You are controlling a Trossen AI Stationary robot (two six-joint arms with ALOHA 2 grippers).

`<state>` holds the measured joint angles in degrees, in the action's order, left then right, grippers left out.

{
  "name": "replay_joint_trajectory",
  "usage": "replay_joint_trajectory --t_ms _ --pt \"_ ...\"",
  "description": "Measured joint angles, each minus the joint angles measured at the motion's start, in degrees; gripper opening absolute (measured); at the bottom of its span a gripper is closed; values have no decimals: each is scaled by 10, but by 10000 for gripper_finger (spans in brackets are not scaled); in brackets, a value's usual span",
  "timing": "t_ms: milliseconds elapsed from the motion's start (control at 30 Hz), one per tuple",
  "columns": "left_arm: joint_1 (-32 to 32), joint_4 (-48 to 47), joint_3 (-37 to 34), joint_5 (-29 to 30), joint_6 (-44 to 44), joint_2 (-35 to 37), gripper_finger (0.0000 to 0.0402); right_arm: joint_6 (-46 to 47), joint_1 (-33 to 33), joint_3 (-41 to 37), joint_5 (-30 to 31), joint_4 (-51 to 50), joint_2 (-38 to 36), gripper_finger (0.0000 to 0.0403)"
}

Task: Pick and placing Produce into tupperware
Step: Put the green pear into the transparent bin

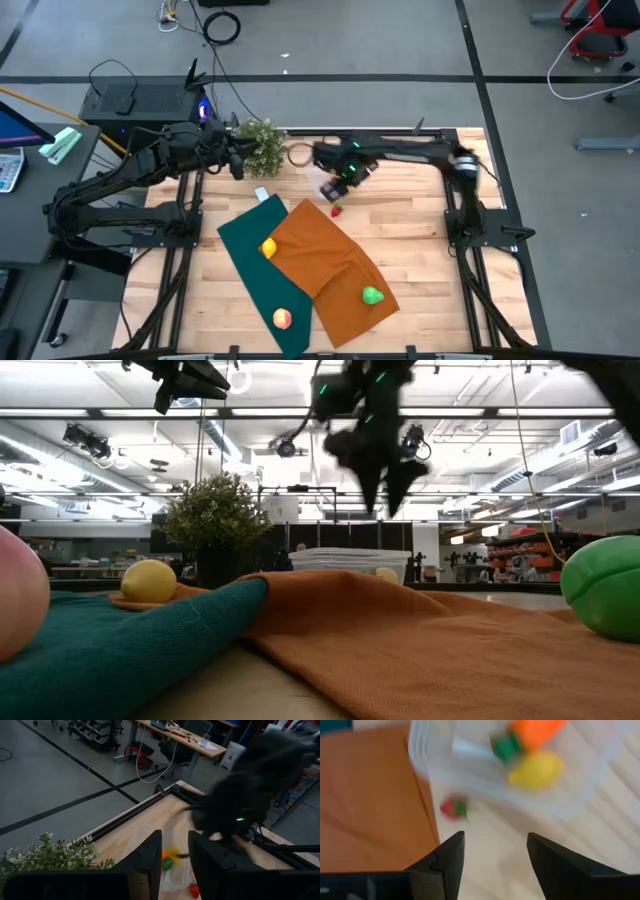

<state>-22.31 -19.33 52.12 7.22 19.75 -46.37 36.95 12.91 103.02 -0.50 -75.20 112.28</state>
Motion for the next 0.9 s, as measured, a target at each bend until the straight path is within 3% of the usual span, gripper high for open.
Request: replay_joint_trajectory --t_ms 100,267,400,533,700,900 --pt "0 0 0 0 0 0 103 86 -47 -139 1 57 -96 184" --pt "0 1 0 0 0 -1 103 319 -157 -352 -28 182 -260 184" --pt "0 3 0 0 0 -1 103 505 -290 -416 -30 207 -340 183" --pt "0 3 0 0 1 -1 103 625 -414 -422 -28 209 -358 176" --pt "0 3 0 0 1 -1 103 650 -501 -417 -28 231 -335 174" --pt "0 3 0 0 -20 -1 103 550 -542 -417 -22 249 -312 174"
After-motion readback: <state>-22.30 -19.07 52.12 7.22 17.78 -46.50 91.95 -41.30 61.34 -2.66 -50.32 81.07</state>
